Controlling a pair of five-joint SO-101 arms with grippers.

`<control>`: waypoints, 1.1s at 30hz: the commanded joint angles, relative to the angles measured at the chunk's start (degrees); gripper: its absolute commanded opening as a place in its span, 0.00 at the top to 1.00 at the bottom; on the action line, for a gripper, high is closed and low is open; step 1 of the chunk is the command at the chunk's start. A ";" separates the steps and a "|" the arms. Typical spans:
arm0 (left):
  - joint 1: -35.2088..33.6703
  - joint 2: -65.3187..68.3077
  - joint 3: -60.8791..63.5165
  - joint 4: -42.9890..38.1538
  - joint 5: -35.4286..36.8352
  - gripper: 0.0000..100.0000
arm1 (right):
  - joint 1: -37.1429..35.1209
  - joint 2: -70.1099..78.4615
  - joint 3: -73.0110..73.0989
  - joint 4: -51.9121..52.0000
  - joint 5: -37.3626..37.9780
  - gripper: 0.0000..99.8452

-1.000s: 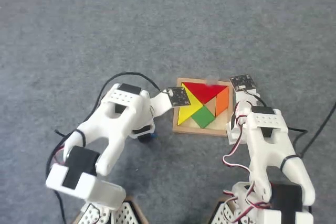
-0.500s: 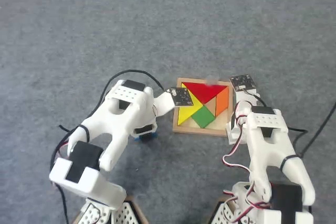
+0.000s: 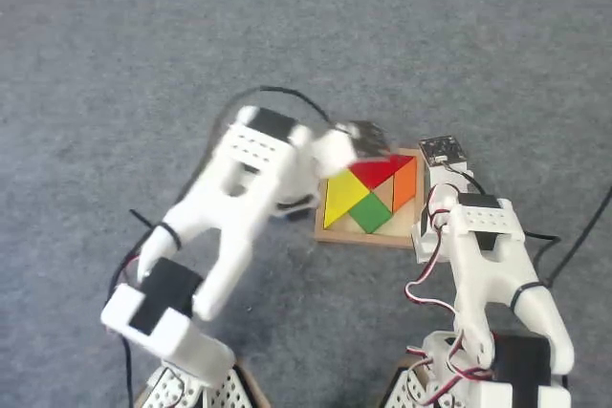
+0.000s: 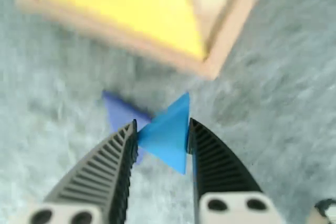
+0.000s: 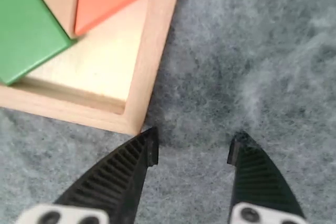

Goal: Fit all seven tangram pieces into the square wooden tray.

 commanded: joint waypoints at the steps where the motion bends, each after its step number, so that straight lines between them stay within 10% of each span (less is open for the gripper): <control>1: 8.97 -0.35 -3.12 -3.96 3.52 0.94 | 0.57 0.13 -2.37 -0.66 -0.44 0.77; 33: 11.96 13.80 -10.77 -7.47 2.11 0.85 | 0.31 0.04 -2.37 -0.66 -0.70 0.77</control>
